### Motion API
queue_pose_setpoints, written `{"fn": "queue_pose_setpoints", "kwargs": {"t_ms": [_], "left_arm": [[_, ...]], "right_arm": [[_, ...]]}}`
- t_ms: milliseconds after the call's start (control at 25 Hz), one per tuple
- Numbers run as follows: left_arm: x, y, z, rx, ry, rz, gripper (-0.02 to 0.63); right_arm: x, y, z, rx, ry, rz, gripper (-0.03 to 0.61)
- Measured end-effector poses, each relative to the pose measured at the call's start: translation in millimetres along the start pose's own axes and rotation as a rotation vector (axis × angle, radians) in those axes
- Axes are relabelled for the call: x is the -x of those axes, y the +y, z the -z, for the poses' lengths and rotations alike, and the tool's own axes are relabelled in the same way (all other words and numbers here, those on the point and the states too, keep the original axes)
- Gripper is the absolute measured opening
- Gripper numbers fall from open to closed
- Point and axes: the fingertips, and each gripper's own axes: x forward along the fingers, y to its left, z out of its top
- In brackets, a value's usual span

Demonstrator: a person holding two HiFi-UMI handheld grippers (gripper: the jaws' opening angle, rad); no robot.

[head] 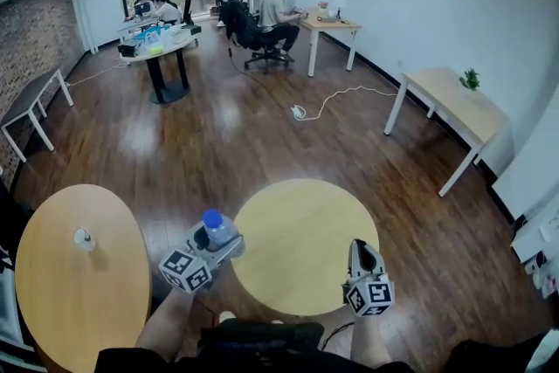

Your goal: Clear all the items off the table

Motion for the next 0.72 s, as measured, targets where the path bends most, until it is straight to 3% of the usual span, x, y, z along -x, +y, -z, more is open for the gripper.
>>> {"fn": "queue_pose_setpoints", "kwargs": {"t_ms": [360, 720], "left_arm": [[-77.2, -48.5, 20.1, 0.029, 0.055, 0.258, 0.359], [-165.2, -151.9, 55.7, 0.05, 0.113, 0.599, 0.359]], "right_arm": [[75.2, -37.4, -2.1, 0.012, 0.008, 0.247, 0.005], [176.6, -86.0, 0.6, 0.011, 0.003, 0.567, 0.005]]}}
